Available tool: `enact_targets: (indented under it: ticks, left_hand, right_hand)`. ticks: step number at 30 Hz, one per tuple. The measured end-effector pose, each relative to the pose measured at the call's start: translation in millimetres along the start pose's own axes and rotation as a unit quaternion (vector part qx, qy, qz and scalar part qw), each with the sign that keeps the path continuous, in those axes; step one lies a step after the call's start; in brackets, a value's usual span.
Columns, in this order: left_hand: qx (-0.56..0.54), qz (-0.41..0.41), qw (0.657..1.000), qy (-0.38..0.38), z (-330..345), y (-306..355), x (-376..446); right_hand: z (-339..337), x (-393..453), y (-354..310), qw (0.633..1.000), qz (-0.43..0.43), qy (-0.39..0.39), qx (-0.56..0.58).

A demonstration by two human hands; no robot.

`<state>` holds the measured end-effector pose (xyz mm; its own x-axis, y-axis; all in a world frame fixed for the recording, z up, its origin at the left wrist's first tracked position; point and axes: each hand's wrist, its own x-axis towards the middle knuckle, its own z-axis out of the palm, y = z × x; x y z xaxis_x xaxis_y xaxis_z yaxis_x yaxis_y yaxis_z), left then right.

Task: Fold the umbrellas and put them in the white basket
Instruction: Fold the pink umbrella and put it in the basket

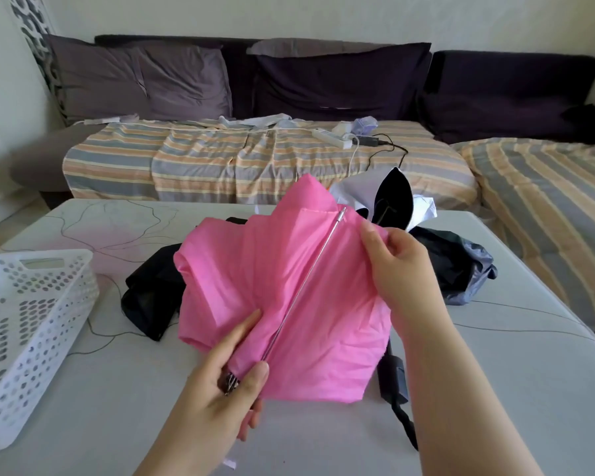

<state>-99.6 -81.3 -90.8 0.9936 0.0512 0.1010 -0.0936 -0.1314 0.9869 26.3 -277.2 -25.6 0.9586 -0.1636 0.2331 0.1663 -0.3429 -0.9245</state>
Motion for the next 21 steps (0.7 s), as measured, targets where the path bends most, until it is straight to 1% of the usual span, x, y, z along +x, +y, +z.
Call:
enact_targets:
  ticks: [3, 5, 7, 8, 10, 12, 13, 15, 16, 17, 19, 21]
  left_hand:
    - [-0.007, -0.002, 1.000, 0.030, 5.5, 2.4, 1.9]
    - [-0.008, -0.011, 0.999, 0.036, 5.1, 3.8, 3.4]
    - [-0.009, -0.009, 0.999, 0.045, 4.4, 4.7, 4.2]
    - [-0.010, -0.002, 0.999, 0.046, 4.2, 5.0, 4.3]
    - [-0.003, 0.002, 0.999, 0.039, 5.9, 6.9, 4.3]
    - [0.004, -0.002, 0.999, 0.032, 8.0, 8.0, 2.0]
    - [0.005, -0.004, 0.999, 0.031, 8.6, 9.0, 0.9]
    - [0.007, -0.002, 0.999, 0.034, 9.9, 8.8, 0.2]
    - [0.005, -0.001, 0.999, 0.035, 11.2, 8.1, 0.2]
    - [0.001, -0.001, 0.999, 0.034, 12.5, 8.9, -0.6]
    - [0.003, 0.005, 1.000, 0.029, 14.3, 10.5, -2.4]
    - [0.023, 0.013, 0.999, 0.024, 14.8, 11.4, -4.9]
  right_hand:
    - [-2.2, -0.9, -0.1, 0.998, -0.044, 0.038, -0.017]
    - [-5.8, -2.5, -5.4, 0.995, -0.069, 0.068, 0.008]
    - [-8.5, -5.7, -10.9, 0.993, -0.061, 0.086, 0.056]
    - [-8.8, -6.1, -10.2, 0.993, -0.053, 0.089, 0.054]
    - [-10.8, -4.7, -3.9, 0.996, -0.022, 0.076, -0.030]
    - [-12.0, -3.8, 0.9, 0.989, -0.007, 0.071, -0.130]
    - [-12.3, -4.8, -0.6, 0.984, -0.030, 0.093, -0.148]
    - [-10.1, -8.1, -9.6, 0.973, -0.118, 0.143, -0.135]
    - [-7.5, -9.2, -15.5, 0.970, -0.146, 0.140, -0.134]
    - [-4.4, -9.7, -19.2, 0.970, -0.158, 0.121, -0.142]
    - [1.6, -10.3, -20.5, 0.971, -0.163, 0.072, -0.159]
    - [5.8, -11.5, -17.8, 0.973, -0.164, 0.041, -0.156]
